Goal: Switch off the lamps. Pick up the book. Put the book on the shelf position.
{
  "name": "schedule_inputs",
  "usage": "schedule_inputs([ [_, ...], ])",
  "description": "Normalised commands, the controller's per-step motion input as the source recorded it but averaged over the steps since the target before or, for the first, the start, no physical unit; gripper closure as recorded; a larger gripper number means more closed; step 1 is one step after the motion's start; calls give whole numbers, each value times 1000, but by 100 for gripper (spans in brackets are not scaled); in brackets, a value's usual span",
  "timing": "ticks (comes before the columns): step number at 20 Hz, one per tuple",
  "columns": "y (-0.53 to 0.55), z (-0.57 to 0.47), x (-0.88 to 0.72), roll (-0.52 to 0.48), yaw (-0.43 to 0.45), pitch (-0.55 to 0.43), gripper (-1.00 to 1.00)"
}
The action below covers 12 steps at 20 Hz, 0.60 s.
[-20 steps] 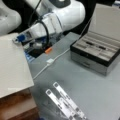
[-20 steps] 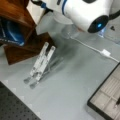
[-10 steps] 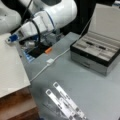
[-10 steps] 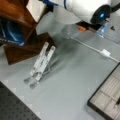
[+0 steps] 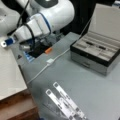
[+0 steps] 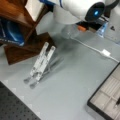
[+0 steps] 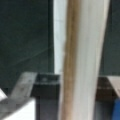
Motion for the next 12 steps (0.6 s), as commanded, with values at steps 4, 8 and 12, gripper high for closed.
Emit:
schedule_inputs([
  [4, -12, 41, -24, -34, 85, -66, -100],
  [8, 30, 54, 8, -10, 67, -69, -100],
  [12, 119, 104, 53, 7, 18, -64, -100],
])
